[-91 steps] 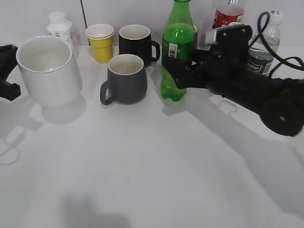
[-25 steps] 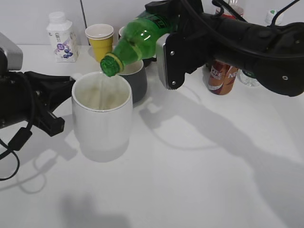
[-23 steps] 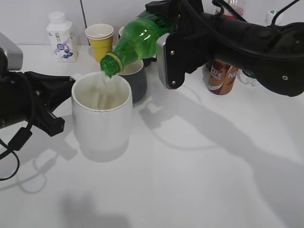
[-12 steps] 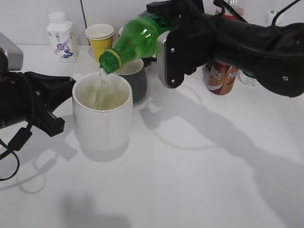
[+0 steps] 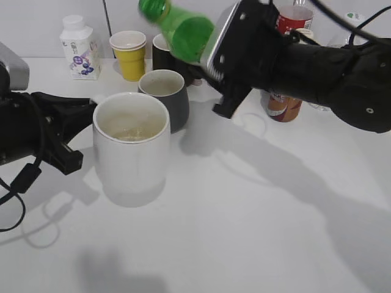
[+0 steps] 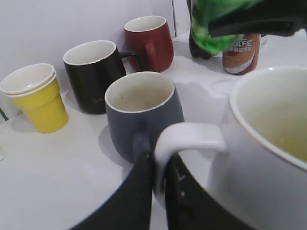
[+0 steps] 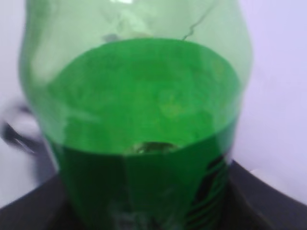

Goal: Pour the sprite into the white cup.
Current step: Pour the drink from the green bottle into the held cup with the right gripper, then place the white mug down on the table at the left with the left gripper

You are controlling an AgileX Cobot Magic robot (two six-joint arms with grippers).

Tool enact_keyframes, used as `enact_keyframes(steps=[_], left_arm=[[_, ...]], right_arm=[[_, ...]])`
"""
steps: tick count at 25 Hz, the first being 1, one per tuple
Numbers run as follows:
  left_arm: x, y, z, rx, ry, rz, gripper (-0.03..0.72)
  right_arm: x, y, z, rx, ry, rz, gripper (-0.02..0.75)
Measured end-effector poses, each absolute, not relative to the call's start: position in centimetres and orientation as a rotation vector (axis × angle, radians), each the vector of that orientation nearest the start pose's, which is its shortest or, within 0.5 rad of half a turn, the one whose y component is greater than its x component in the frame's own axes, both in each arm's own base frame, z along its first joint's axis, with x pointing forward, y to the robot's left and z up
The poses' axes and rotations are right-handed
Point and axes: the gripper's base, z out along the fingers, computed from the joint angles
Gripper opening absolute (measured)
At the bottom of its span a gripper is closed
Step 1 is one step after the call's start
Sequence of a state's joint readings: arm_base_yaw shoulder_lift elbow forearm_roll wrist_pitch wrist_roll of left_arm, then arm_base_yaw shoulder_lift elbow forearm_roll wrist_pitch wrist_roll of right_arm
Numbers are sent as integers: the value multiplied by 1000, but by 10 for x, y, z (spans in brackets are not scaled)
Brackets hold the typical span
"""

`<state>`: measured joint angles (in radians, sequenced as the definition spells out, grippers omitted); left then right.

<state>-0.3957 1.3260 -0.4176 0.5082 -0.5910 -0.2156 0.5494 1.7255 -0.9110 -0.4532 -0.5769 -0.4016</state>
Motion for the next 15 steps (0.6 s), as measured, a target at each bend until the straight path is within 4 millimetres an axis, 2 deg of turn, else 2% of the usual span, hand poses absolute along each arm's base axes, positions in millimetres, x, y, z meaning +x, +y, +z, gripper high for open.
enact_keyframes(steps=[3,6,11,15], left_arm=[[213,-114,213,698,1725,-384,42],[217,-109,215,579,1750,-389,42],[231,-98,214,414,1698,-307,42],[250,-83,202,285,1629,-250,42]], right_arm=[[302,214,227,-1033,1457,308,418],[300,215,226,-853,1609,532,418],[298,217,225,-788,1669,629,418],[298,216,224,-782,1683,630,418]])
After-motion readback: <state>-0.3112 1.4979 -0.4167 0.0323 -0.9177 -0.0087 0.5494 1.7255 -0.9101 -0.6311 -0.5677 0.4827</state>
